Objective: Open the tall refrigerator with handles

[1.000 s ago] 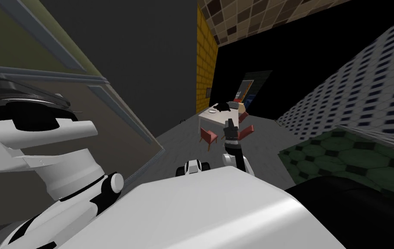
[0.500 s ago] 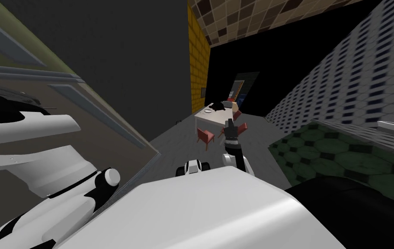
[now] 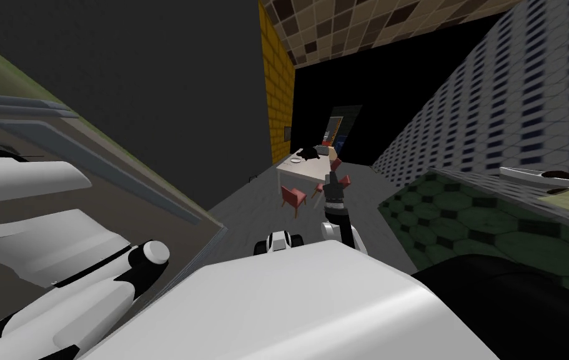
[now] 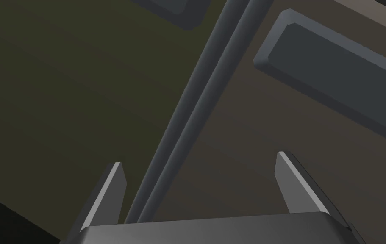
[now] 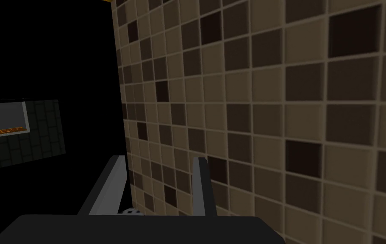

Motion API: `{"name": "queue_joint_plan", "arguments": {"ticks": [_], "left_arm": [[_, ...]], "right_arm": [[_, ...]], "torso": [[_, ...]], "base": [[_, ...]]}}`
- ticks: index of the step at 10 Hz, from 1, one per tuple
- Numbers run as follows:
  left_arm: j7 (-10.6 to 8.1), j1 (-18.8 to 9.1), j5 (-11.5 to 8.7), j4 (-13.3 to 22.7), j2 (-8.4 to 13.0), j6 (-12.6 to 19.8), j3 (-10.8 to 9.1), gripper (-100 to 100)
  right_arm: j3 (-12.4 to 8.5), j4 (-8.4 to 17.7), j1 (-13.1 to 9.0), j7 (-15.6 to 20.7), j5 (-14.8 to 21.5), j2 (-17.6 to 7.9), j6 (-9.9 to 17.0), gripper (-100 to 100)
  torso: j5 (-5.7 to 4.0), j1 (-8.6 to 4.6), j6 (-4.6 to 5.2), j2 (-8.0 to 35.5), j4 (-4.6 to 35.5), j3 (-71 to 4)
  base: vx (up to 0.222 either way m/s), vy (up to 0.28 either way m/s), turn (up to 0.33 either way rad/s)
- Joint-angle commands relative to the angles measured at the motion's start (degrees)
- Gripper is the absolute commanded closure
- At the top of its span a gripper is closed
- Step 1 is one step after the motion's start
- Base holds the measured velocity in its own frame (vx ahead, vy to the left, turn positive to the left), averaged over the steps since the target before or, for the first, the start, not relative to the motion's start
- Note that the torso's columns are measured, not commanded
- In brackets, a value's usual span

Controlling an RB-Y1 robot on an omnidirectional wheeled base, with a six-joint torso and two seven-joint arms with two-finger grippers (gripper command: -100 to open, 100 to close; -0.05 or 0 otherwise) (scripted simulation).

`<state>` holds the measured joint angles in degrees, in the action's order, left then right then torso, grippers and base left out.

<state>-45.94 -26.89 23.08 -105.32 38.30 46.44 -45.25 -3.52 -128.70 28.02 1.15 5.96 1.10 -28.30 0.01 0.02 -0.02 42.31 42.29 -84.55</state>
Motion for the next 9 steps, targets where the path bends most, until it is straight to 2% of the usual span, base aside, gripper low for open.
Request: {"name": "queue_joint_plan", "arguments": {"ticks": [1, 5, 6, 9], "left_arm": [[-1.00, -1.2, 0.4, 1.4, 1.1, 3.2, -1.54, -100], [-4.04, -4.2, 1.3, 5.8, 4.7, 10.9, -6.57, -100], [-4.04, -4.2, 1.3, 5.8, 4.7, 11.0, -6.57, -100], [-5.73, -5.9, 1.8, 8.2, 7.4, 15.3, -9.34, -100]], "right_arm": [[0.0, 0.0, 0.0, 0.0, 0.0, 0.0, 0.0, 0], [0.0, 0.0, 0.0, 0.0, 0.0, 0.0, 0.0, 0], [0.0, 0.0, 0.0, 0.0, 0.0, 0.0, 0.0, 0], [0.0, 0.0, 0.0, 0.0, 0.0, 0.0, 0.0, 0]], "torso": [[-0.01, -0.01, 0.04, 0.0, 0.0, 0.0], [0.00, 0.03, -0.01, -0.1, 0.0, -0.1], [0.00, 0.01, 0.02, -0.1, 0.0, 0.0], [-0.03, -0.07, 0.03, 0.0, 0.0, 0.0]], "base": [[0.039, 0.012, -0.098], [0.073, 0.026, -0.228], [0.043, 0.032, -0.099], [0.042, 0.020, -0.167]]}}
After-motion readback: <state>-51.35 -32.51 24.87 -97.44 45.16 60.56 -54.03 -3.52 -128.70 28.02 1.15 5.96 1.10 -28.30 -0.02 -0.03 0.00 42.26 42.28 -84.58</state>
